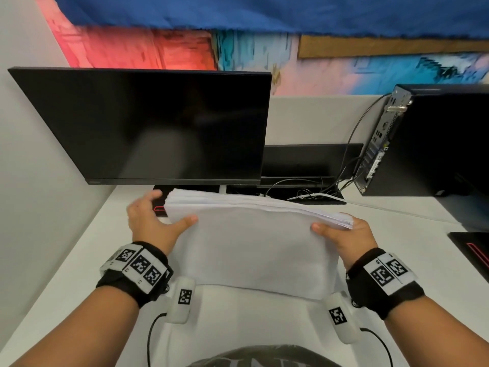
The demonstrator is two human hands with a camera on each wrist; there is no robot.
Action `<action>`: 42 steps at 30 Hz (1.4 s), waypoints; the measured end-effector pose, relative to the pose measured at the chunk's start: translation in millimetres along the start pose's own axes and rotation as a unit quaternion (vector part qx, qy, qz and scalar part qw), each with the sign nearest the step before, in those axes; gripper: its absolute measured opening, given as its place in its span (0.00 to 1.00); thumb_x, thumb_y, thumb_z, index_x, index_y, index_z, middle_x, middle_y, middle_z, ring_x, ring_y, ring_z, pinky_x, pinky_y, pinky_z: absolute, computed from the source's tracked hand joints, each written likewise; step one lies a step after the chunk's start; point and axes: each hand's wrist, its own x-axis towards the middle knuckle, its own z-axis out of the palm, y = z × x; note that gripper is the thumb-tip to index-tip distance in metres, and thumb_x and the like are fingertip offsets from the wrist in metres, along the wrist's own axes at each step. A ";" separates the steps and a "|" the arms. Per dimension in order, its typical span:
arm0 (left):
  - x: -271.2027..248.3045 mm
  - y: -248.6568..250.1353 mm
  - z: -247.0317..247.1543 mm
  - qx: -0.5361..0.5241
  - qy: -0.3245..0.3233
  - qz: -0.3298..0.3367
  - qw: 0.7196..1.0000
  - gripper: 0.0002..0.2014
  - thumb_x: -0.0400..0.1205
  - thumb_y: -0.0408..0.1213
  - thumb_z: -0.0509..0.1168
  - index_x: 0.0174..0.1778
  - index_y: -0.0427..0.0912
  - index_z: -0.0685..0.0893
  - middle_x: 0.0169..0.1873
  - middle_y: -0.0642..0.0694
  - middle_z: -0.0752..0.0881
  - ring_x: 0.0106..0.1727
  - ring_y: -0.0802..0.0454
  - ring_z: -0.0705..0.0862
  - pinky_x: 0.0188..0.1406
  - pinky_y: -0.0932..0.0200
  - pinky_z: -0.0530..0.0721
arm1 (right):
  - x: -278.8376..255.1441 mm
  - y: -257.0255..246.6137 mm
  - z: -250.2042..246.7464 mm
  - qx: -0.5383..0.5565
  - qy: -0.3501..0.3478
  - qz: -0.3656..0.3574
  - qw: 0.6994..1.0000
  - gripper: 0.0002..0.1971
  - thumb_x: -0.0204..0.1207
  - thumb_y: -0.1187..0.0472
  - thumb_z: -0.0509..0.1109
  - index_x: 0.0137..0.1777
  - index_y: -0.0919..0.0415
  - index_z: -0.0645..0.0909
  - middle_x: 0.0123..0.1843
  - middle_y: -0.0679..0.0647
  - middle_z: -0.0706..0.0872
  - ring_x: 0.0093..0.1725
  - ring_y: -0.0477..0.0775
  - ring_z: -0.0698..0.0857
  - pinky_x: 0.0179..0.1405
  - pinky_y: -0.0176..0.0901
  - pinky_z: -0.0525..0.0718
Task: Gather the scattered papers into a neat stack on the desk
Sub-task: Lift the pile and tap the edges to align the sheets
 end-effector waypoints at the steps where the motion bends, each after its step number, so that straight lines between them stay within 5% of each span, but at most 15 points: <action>1: -2.4 11.5 -3.2 0.053 0.029 0.068 0.996 0.43 0.57 0.47 0.82 0.68 0.47 0.71 0.68 0.41 0.69 0.69 0.45 0.69 0.72 0.48 0.66 | -0.7 -4.6 3.3 -0.009 0.005 -0.014 1.000 0.11 0.62 0.73 0.78 0.36 0.56 0.85 0.29 0.45 0.91 0.34 0.49 0.89 0.43 0.46 0.86; 5: -15.8 54.7 -0.3 0.251 -0.048 0.361 0.897 0.49 0.58 0.58 0.77 0.73 0.50 0.63 0.72 0.45 0.71 0.77 0.43 0.66 0.76 0.36 0.54 | -8.0 -27.7 18.9 -0.076 -0.010 -0.088 0.993 0.13 0.61 0.72 0.80 0.32 0.52 0.84 0.25 0.37 0.88 0.28 0.34 0.85 0.35 0.30 0.84; 8: -25.8 83.3 7.1 0.297 -0.140 0.423 0.844 0.29 0.74 0.52 0.67 0.70 0.48 0.70 0.61 0.47 0.84 0.64 0.44 0.81 0.67 0.48 0.70 | -17.7 -50.6 29.6 -0.113 -0.035 -0.156 0.981 0.15 0.61 0.71 0.80 0.30 0.48 0.84 0.25 0.35 0.87 0.29 0.34 0.84 0.33 0.24 0.81; 11: -28.1 91.0 4.4 0.279 -0.175 0.402 0.854 0.11 0.83 0.47 0.56 0.55 0.46 0.76 0.40 0.52 0.79 0.42 0.48 0.80 0.39 0.58 0.70 | -26.5 -74.8 30.7 -0.177 -0.069 -0.220 0.957 0.15 0.62 0.70 0.79 0.31 0.46 0.84 0.28 0.30 0.87 0.32 0.32 0.84 0.33 0.20 0.77; 14: -29.5 85.2 -0.8 0.184 -0.200 0.383 0.883 0.04 0.82 0.44 0.59 0.47 0.50 0.78 0.29 0.58 0.73 0.35 0.53 0.74 0.37 0.58 0.71 | -22.5 -91.9 15.5 -0.287 -0.134 -0.212 0.925 0.10 0.63 0.67 0.79 0.38 0.49 0.88 0.36 0.40 0.91 0.37 0.39 0.87 0.39 0.30 0.83; 17: -26.0 76.0 -9.8 0.079 -0.224 0.320 0.917 0.01 0.76 0.46 0.62 0.40 0.55 0.78 0.31 0.58 0.81 0.36 0.57 0.81 0.36 0.58 0.77 | -4.9 -93.5 -9.8 -0.402 -0.166 -0.112 0.894 0.05 0.60 0.64 0.81 0.36 0.58 0.89 0.33 0.51 0.91 0.35 0.50 0.88 0.40 0.47 0.85; 19: -22.1 68.2 -13.8 0.020 -0.219 0.274 0.936 0.08 0.73 0.47 0.61 0.43 0.51 0.83 0.36 0.48 0.87 0.40 0.51 0.85 0.42 0.54 0.83 | 5.3 -82.1 -25.2 -0.356 -0.151 -0.047 0.921 0.06 0.59 0.66 0.82 0.33 0.62 0.87 0.26 0.51 0.85 0.28 0.51 0.84 0.32 0.43 0.81; 22: -16.7 55.6 -13.8 -0.032 -0.217 0.209 0.953 0.03 0.75 0.41 0.66 0.40 0.56 0.82 0.36 0.48 0.88 0.38 0.54 0.86 0.41 0.55 0.84 | 12.9 -58.7 -32.7 -0.165 -0.110 0.058 0.979 0.08 0.59 0.67 0.80 0.37 0.62 0.84 0.27 0.50 0.86 0.28 0.50 0.82 0.30 0.38 0.80; 26: -15.4 44.8 -7.3 -0.130 -0.202 0.126 0.963 0.13 0.79 0.30 0.65 0.43 0.58 0.82 0.40 0.56 0.87 0.36 0.71 0.86 0.38 0.66 0.81 | 8.0 -29.3 -13.0 0.030 -0.124 0.077 0.989 0.39 0.30 0.49 0.88 0.47 0.56 0.84 0.41 0.50 0.92 0.39 0.48 0.89 0.40 0.40 0.87; 28: -16.2 44.3 -3.1 -0.180 -0.177 0.102 0.962 0.13 0.80 0.29 0.63 0.46 0.55 0.81 0.42 0.59 0.86 0.37 0.75 0.85 0.38 0.73 0.82 | -3.1 -22.6 8.4 0.094 -0.135 0.044 0.986 0.39 0.38 0.49 0.88 0.54 0.57 0.82 0.45 0.49 0.93 0.45 0.51 0.90 0.42 0.40 0.88; 31: -22.5 40.5 4.2 -0.191 -0.144 0.119 0.964 0.09 0.78 0.42 0.63 0.53 0.55 0.79 0.50 0.57 0.86 0.49 0.70 0.85 0.49 0.67 0.82 | -21.0 -24.1 37.1 0.080 -0.039 -0.057 0.994 0.16 0.72 0.69 0.71 0.59 0.56 0.79 0.51 0.50 0.91 0.51 0.53 0.89 0.50 0.42 0.87; 33: -29.4 31.3 10.2 -0.188 -0.128 0.138 0.964 0.19 0.73 0.49 0.60 0.59 0.48 0.77 0.53 0.55 0.85 0.55 0.62 0.84 0.53 0.63 0.81 | -27.9 -23.6 44.8 0.030 0.015 -0.127 0.991 0.17 0.76 0.69 0.66 0.64 0.57 0.76 0.57 0.52 0.88 0.57 0.52 0.86 0.57 0.46 0.82; 35: -37.9 22.5 17.6 -0.181 -0.126 0.125 0.967 0.19 0.75 0.45 0.58 0.61 0.47 0.74 0.51 0.61 0.82 0.54 0.65 0.80 0.51 0.68 0.78 | -32.7 -19.6 47.8 -0.034 0.027 -0.158 0.986 0.16 0.76 0.66 0.65 0.63 0.56 0.74 0.57 0.48 0.86 0.57 0.47 0.85 0.58 0.44 0.79; 38: -50.4 9.5 28.3 -0.138 -0.148 0.088 0.975 0.17 0.82 0.33 0.56 0.68 0.39 0.71 0.48 0.64 0.78 0.51 0.61 0.79 0.43 0.81 0.72 | -36.6 -11.9 50.3 -0.092 0.004 -0.140 0.986 0.15 0.79 0.69 0.62 0.55 0.46 0.69 0.48 0.38 0.81 0.48 0.34 0.81 0.47 0.35 0.77; 42: -52.4 8.6 27.9 -0.119 -0.154 0.062 0.979 0.18 0.82 0.26 0.57 0.69 0.35 0.68 0.43 0.66 0.75 0.48 0.57 0.78 0.37 0.81 0.71 | -34.3 -15.8 47.3 -0.095 -0.013 -0.143 0.985 0.14 0.80 0.69 0.61 0.51 0.45 0.68 0.47 0.37 0.80 0.43 0.28 0.82 0.41 0.27 0.77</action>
